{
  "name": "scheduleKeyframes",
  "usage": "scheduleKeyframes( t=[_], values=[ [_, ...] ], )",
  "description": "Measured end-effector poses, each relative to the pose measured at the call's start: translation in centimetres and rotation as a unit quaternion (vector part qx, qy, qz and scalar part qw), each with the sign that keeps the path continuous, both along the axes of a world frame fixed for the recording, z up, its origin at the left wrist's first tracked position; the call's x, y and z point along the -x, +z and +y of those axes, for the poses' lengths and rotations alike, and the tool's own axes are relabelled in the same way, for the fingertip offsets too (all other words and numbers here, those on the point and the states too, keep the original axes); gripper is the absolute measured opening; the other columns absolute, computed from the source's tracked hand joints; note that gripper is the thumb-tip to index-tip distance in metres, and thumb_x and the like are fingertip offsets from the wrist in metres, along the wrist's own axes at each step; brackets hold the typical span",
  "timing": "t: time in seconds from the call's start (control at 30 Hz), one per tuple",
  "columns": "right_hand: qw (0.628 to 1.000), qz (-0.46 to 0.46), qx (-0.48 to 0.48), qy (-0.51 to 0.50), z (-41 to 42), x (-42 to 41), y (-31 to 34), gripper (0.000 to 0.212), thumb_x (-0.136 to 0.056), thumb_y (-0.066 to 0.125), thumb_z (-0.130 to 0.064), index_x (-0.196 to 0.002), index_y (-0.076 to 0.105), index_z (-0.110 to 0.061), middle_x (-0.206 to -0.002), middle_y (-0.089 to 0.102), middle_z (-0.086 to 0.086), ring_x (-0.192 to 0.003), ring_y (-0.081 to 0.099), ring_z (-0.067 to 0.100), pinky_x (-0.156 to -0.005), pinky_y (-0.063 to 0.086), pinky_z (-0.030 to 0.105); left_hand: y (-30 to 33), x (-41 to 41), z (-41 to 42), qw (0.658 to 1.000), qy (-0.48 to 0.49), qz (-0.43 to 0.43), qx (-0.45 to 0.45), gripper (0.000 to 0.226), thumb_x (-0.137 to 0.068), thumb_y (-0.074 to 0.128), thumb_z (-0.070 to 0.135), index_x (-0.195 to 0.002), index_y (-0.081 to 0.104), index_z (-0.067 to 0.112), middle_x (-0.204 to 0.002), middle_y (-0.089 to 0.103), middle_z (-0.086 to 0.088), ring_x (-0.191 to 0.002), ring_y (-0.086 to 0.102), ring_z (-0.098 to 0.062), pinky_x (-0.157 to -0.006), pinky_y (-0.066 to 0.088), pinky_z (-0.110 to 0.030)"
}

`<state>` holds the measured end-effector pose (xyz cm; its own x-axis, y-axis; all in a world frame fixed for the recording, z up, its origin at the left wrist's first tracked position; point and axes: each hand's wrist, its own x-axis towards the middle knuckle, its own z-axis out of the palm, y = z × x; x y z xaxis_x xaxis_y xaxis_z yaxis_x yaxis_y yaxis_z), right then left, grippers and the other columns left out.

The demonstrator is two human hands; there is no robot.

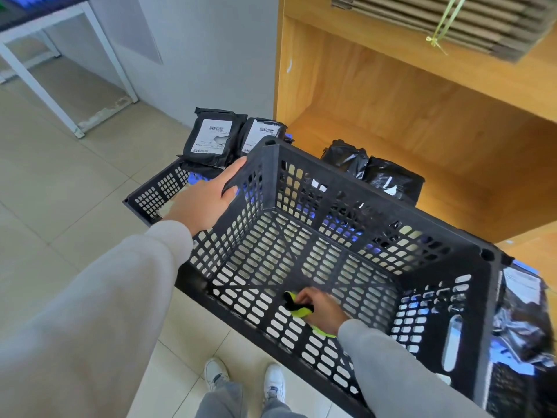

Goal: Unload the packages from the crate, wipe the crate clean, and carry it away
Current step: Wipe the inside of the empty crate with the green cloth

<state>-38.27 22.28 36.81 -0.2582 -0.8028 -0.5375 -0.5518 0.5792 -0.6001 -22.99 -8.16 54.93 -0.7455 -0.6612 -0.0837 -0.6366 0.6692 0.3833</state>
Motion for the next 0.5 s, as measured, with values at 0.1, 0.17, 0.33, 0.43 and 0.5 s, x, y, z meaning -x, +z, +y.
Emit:
scheduleKeyframes(
  t=[0.1, 0.17, 0.33, 0.43, 0.5],
  values=[
    [0.997, -0.017, -0.044, 0.054, 0.2, 0.1, 0.5, 0.037, -0.083, 0.075, -0.008, -0.114, 0.064, -0.025, -0.114, 0.064, -0.01, -0.108, 0.061, 0.008, -0.098, 0.05, 0.024, -0.2, 0.1, -0.2, 1.0, -0.005, -0.001, -0.002, 0.061, -0.108, 0.034, 0.04, -0.154, 0.0, 0.061, -0.049, 0.041, -0.004, -0.044, 0.039, -0.02, -0.043, 0.038, -0.032],
    [0.993, -0.029, -0.066, 0.096, 0.5, -0.7, 0.7, 0.037, -0.084, 0.077, -0.013, -0.115, 0.062, -0.029, -0.118, 0.063, -0.007, -0.111, 0.061, 0.012, -0.099, 0.05, 0.027, -0.3, 0.0, -0.3, 1.0, -0.003, 0.0, -0.006, 0.061, -0.108, 0.035, 0.04, -0.153, 0.0, 0.062, -0.049, 0.041, -0.004, -0.044, 0.039, -0.02, -0.043, 0.039, -0.033],
    [0.982, -0.043, -0.098, 0.155, 0.9, -2.8, 1.1, 0.042, -0.086, 0.076, -0.017, -0.125, 0.06, -0.023, -0.13, 0.057, -0.001, -0.108, 0.054, 0.016, -0.089, 0.047, 0.028, -0.4, 0.1, -0.2, 1.0, -0.006, 0.008, -0.015, 0.062, -0.109, 0.035, 0.037, -0.156, 0.001, 0.058, -0.048, 0.038, -0.002, -0.044, 0.037, -0.019, -0.044, 0.038, -0.033],
    [0.976, -0.057, -0.13, 0.163, 0.8, -2.5, 1.5, 0.047, -0.087, 0.075, -0.021, -0.129, 0.057, -0.028, -0.136, 0.053, -0.003, -0.117, 0.053, 0.019, -0.097, 0.047, 0.031, -0.5, 0.0, -0.2, 1.0, -0.006, 0.015, -0.025, 0.062, -0.109, 0.036, 0.035, -0.156, 0.001, 0.058, -0.048, 0.038, -0.002, -0.043, 0.036, -0.018, -0.045, 0.04, -0.034],
    [0.971, -0.063, -0.15, 0.174, 0.5, -2.0, 2.2, 0.051, -0.088, 0.075, -0.027, -0.135, 0.054, -0.028, -0.142, 0.051, -0.005, -0.125, 0.051, 0.02, -0.101, 0.043, 0.03, -0.6, 0.0, -0.3, 0.999, -0.006, 0.017, -0.028, 0.062, -0.109, 0.036, 0.036, -0.155, 0.001, 0.059, -0.049, 0.038, -0.002, -0.044, 0.038, -0.019, -0.045, 0.042, -0.036]
  ],
)
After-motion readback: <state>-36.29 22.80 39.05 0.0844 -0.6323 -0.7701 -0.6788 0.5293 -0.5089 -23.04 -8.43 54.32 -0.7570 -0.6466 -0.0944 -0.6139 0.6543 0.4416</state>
